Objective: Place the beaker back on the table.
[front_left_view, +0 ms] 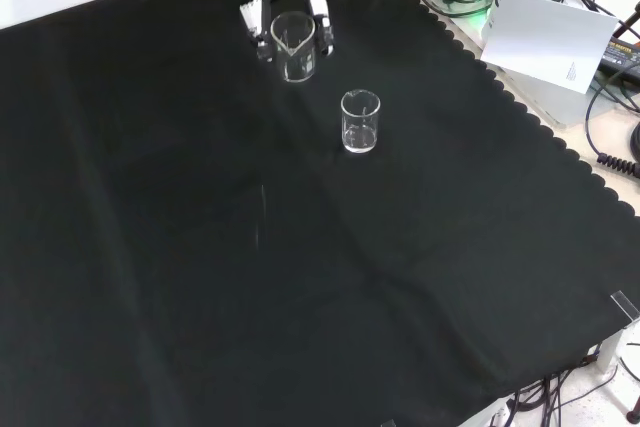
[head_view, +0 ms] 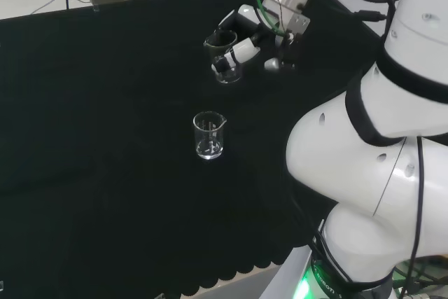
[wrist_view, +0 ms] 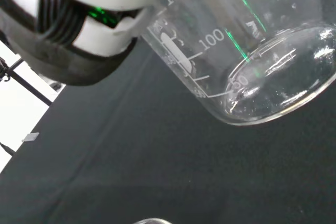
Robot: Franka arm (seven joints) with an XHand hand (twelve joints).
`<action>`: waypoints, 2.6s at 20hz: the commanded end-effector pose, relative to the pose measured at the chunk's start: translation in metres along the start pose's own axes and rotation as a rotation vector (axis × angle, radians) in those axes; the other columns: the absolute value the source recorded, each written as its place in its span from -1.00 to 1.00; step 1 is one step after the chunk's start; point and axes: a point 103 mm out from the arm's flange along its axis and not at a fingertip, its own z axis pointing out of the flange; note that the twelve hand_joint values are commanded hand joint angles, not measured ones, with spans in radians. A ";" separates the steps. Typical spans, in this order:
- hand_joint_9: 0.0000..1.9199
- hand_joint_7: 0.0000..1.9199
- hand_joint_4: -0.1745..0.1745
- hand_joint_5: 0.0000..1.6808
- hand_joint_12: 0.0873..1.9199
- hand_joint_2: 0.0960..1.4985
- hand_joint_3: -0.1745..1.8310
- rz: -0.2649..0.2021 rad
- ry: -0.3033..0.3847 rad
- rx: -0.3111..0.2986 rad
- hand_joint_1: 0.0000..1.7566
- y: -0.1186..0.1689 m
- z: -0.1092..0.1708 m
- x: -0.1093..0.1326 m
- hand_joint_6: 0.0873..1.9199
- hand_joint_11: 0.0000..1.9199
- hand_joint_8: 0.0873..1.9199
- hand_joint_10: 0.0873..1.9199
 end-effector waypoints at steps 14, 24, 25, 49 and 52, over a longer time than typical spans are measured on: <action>0.81 0.80 0.30 0.56 -0.49 -0.09 -0.34 0.049 0.055 -0.083 0.32 0.071 0.048 -0.082 -0.52 0.54 -1.00 -1.00; 0.80 0.79 0.06 0.56 -0.46 -0.07 -0.36 0.060 0.088 -0.138 0.33 0.094 0.074 -0.103 -0.52 0.52 -1.00 -1.00; 0.80 0.79 0.02 0.56 -0.46 -0.07 -0.36 0.060 0.089 -0.135 0.33 0.096 0.077 -0.104 -0.52 0.51 -1.00 -1.00; 0.28 -0.03 -0.01 0.13 -0.04 0.23 -0.88 0.017 0.036 0.010 0.27 0.098 0.106 -0.108 -0.46 -0.07 -0.50 -1.00; -0.01 -0.38 0.04 -0.26 0.23 0.22 -0.95 0.014 0.045 0.038 0.12 0.096 0.105 -0.106 -0.41 -0.49 -0.43 -1.00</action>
